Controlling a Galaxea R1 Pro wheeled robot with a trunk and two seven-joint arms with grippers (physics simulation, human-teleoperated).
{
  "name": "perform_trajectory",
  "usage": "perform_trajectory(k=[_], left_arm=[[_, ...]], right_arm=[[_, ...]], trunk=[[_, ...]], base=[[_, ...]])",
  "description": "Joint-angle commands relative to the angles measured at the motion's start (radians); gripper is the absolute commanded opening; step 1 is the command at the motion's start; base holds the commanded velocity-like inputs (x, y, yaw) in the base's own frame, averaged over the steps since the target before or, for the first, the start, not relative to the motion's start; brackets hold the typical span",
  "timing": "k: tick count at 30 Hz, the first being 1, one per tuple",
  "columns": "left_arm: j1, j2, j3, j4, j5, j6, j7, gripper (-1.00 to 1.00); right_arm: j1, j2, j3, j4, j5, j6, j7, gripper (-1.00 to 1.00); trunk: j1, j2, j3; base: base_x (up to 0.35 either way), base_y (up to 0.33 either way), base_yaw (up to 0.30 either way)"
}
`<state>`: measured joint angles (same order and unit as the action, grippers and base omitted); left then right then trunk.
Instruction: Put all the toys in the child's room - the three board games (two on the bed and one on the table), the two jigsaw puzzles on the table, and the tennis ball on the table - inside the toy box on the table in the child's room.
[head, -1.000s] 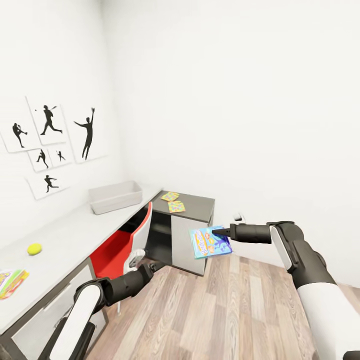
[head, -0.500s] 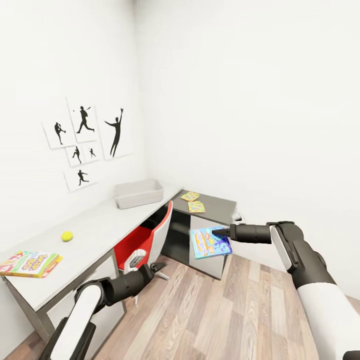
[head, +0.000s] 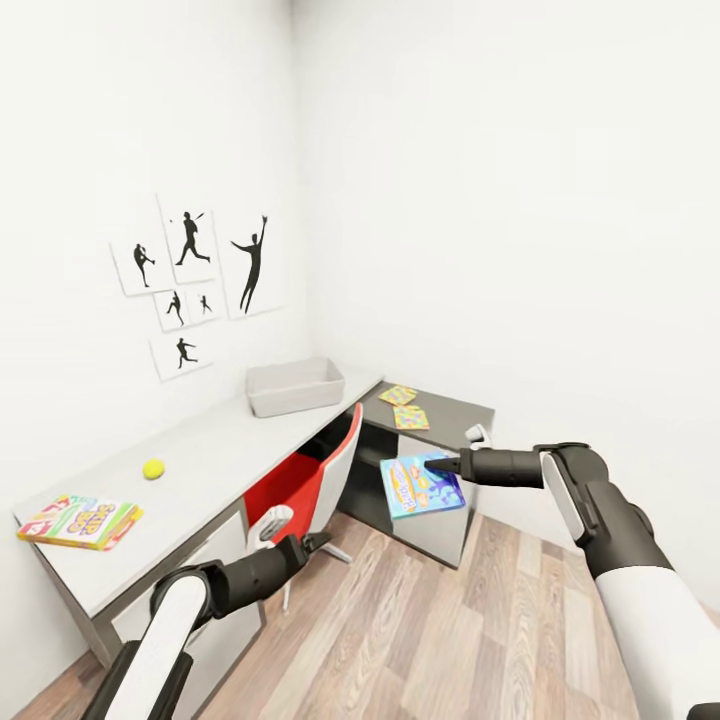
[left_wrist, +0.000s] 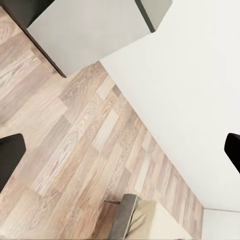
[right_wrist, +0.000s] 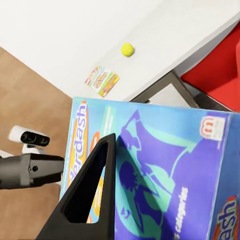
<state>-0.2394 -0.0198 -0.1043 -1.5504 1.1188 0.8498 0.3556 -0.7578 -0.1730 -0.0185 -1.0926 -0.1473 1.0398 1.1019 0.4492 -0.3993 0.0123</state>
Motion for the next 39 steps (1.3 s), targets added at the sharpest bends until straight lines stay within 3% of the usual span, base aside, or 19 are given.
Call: perform_trajectory(k=[1, 10, 19, 25, 27, 39], left_arm=[[0.002, -0.004, 0.0, -0.001, -0.016, 0.002, 0.009, 1.0], [0.006, -0.009, 0.0, 0.0, -0.053, 0.001, 0.006, 1.0], [-0.008, -0.02, 0.0, -0.003, -0.055, -0.017, -0.001, 1.0], [-0.073, -0.026, 0.007, -0.002, -0.054, -0.017, -0.007, 1.0], [-0.152, -0.028, 0.01, -0.003, -0.053, -0.011, -0.004, 1.0], [-0.257, -0.02, 0.033, -0.009, -0.041, 0.005, 0.011, 1.0]], right_arm=[[0.0, 0.001, -0.001, 0.002, -0.004, 0.007, 0.004, -1.0], [0.0, -0.005, -0.002, 0.003, -0.005, 0.007, 0.005, -1.0], [0.0, -0.021, -0.005, -0.011, -0.007, 0.007, 0.015, -1.0], [-0.001, -0.028, -0.008, -0.017, -0.004, 0.007, 0.01, -1.0], [-0.001, -0.029, -0.009, -0.019, -0.002, 0.007, 0.006, -1.0], [-0.003, -0.031, -0.01, -0.019, -0.002, 0.007, 0.002, -1.0]], trunk=[[0.001, -0.001, 0.0], [0.001, -0.001, -0.001], [0.001, -0.001, -0.001], [0.001, -0.001, -0.001], [0.001, -0.001, 0.0], [0.001, -0.001, 0.001]], base=[[0.269, 0.0, 0.019], [0.306, 0.0, 0.008], [0.331, 0.0, 0.001], [0.334, 0.0, 0.0], [0.276, 0.0, 0.078], [0.073, 0.0, 0.232]])
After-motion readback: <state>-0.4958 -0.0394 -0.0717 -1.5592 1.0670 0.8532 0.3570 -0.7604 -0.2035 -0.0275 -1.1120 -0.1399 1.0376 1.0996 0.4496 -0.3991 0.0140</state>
